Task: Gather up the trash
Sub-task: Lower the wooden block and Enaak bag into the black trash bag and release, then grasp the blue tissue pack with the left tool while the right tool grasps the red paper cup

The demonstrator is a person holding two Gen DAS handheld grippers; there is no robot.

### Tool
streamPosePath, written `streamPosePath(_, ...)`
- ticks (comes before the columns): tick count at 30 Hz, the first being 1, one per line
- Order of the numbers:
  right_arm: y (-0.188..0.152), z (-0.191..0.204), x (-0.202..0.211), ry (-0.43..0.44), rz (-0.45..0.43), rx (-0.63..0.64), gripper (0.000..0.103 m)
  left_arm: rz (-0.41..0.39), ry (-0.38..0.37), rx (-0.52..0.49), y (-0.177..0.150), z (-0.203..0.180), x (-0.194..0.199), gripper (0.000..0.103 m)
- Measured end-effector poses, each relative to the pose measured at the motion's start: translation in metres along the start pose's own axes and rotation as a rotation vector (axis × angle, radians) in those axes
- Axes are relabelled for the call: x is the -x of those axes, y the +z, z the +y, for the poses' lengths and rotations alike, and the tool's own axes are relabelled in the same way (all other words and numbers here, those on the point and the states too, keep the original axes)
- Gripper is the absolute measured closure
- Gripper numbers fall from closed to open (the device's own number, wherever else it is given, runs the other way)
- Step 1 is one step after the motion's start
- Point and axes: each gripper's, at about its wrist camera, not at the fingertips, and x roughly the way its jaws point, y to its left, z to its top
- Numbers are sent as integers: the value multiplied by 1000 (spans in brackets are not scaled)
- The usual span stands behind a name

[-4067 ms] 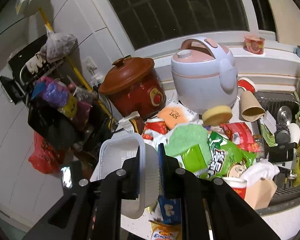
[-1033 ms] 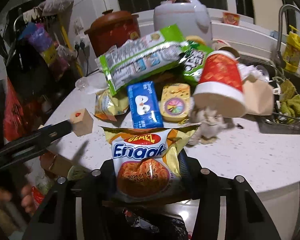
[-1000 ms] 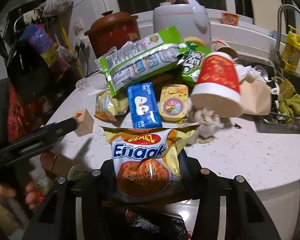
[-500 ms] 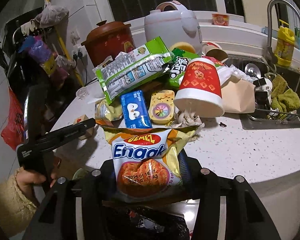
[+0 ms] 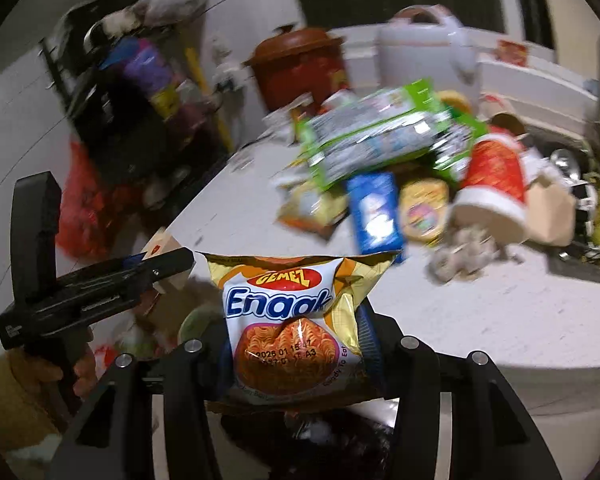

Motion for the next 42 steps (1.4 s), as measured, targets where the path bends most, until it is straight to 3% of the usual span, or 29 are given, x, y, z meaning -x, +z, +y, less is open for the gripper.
streamPosePath(3,-21,12,-14,33,93,24,53,84,12,13,-34,13,-4,59)
streamPosePath(7,-60,14,-57,39,232,18,53,217,14,45,-87,35,-36,59)
streamPosePath(13,-141,-4,-154,-17,450,-25,53,425,38,85,-176,71,-128,59)
streamPosePath(19,-221,-21,-247,-86,628,-61,52,572,94,112,-236,98,-212,59)
streamPosePath(20,-229,-23,-257,-93,650,-64,48,598,113,122,-244,103,-223,58)
streamPosePath(21,-238,-25,-269,-117,685,-66,36,616,134,129,-249,108,-230,47)
streamPosePath(22,-243,-27,-276,-144,699,-64,30,627,145,137,-254,111,-234,39)
streamPosePath(23,-240,-28,-278,-156,695,-61,28,632,166,145,-257,116,-237,27)
streamPosePath(25,-240,-35,-277,-194,678,-47,22,628,210,152,-258,125,-234,21)
streamPosePath(30,-212,-47,-248,-198,616,-57,19,604,233,192,-248,137,-211,21)
streamPosePath(34,-177,-44,-207,-172,551,-70,19,553,212,192,-219,132,-182,21)
streamPosePath(39,-104,-12,-108,-61,340,-23,19,427,154,149,-169,102,-128,19)
streamPosePath(42,-45,-3,-37,-74,116,15,10,351,107,127,-143,78,-97,15)
